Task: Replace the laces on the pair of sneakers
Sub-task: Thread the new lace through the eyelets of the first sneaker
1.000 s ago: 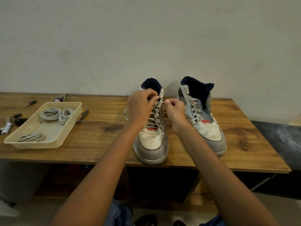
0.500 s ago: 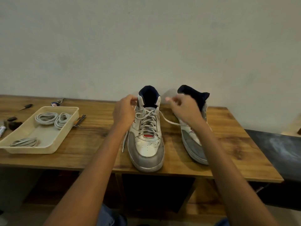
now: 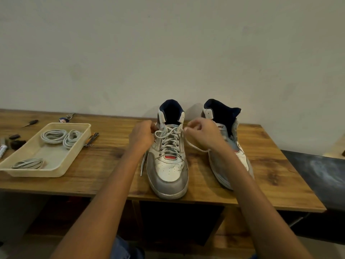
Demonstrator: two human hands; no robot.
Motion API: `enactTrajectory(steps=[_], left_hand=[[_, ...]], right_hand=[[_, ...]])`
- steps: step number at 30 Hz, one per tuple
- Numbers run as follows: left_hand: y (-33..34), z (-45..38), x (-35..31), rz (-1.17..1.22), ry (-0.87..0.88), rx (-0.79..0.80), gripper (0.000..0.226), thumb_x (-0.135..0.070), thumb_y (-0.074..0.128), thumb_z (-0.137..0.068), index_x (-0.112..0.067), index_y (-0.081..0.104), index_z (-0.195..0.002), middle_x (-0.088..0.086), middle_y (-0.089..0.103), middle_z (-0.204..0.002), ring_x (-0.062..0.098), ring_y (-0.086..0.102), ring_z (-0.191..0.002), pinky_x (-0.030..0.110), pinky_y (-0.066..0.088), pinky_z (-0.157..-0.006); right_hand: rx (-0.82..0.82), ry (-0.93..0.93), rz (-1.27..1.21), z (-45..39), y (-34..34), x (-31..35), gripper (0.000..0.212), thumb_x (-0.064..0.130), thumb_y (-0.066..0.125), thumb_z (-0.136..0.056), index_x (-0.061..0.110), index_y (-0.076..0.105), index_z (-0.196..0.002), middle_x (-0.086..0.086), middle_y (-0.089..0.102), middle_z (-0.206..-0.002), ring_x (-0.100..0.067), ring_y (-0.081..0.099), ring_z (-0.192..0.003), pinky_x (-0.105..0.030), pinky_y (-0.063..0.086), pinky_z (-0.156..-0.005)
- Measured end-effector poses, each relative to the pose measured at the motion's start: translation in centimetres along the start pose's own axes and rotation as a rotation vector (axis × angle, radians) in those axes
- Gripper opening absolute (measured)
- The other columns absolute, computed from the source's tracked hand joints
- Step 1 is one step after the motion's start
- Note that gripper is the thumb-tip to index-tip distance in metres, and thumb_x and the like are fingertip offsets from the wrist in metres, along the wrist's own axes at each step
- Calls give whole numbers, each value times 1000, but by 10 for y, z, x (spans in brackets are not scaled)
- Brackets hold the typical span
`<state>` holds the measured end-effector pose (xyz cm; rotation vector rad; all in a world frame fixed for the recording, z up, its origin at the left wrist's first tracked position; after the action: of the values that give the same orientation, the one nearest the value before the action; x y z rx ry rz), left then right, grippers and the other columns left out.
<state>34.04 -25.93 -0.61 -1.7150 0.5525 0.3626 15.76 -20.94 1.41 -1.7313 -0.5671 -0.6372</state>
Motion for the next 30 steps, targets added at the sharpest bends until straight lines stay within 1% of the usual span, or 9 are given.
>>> enactTrajectory(steps=[3,6,8,11,13,15,19,24,30], left_hand=[[-1,1,-1,15,-4,12,24,0,55,-87,-13,66,-104,5,67,-107,22,60,-99,32,44,-76],[0,1,2,-36,-13,40,18,-8,59,-89,-15,67,-103,4,67,-105,22,60,-98,35,46,-78],[0,2,4,-45,-19,55,13,-14,61,-89,-14,68,-100,4,67,-103,22,59,-95,34,46,-77],[-4,5,5,-108,-40,22,13,-14,53,-93,-13,66,-98,5,63,-98,22,54,-90,32,38,-72],[-7,7,5,-145,-73,-39,16,-12,50,-95,-14,64,-99,7,63,-102,24,55,-94,33,36,-72],[-8,7,2,-143,-73,-73,17,-9,48,-94,-14,62,-100,8,63,-105,26,55,-98,34,36,-72],[-7,4,-3,49,24,-12,17,-12,55,-92,-14,57,-109,4,63,-110,20,56,-99,29,38,-73],[-3,4,-11,142,108,81,11,-16,64,-86,-16,60,-96,3,64,-101,17,57,-89,33,45,-78],[0,7,-16,44,103,28,12,-19,61,-89,-14,64,-100,1,64,-98,17,56,-88,33,44,-74]], right_hand=[[0,0,157,1,24,1,20,27,57,-92,14,64,-106,1,63,-96,-16,56,-92,-28,43,-80],[-5,21,122,-2,24,0,16,20,52,-95,12,66,-97,2,60,-81,-14,55,-77,-30,46,-72],[-64,57,-115,-3,7,2,15,16,51,-95,14,64,-87,6,55,-73,-11,52,-70,-23,46,-63],[-424,124,-667,-1,-40,0,19,9,53,-92,16,62,-77,1,57,-72,-10,53,-67,-20,45,-61],[-515,129,-756,4,-50,-2,16,11,55,-91,14,63,-78,0,59,-72,-10,52,-66,-25,46,-64],[-454,138,-532,6,-43,-3,12,15,54,-93,13,65,-90,1,63,-80,-9,56,-71,-27,47,-70],[-318,58,357,4,-34,0,34,26,51,-94,13,52,-125,-7,59,-111,-24,58,-99,-30,39,-75],[-100,-71,383,0,3,10,26,26,53,-93,15,59,-116,-6,63,-108,-22,59,-99,-29,42,-78],[-132,-110,390,2,15,14,20,23,52,-96,9,64,-104,-6,64,-101,-20,58,-90,-31,47,-81]])
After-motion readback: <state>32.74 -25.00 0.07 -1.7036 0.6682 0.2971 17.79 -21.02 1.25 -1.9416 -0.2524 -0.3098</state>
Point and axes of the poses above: each hand's wrist, its own z-axis away from the middle knuckle, its own y-axis out of the palm, x = y × z, the point moved 5 cm from there along -z, towards the middle knuckle
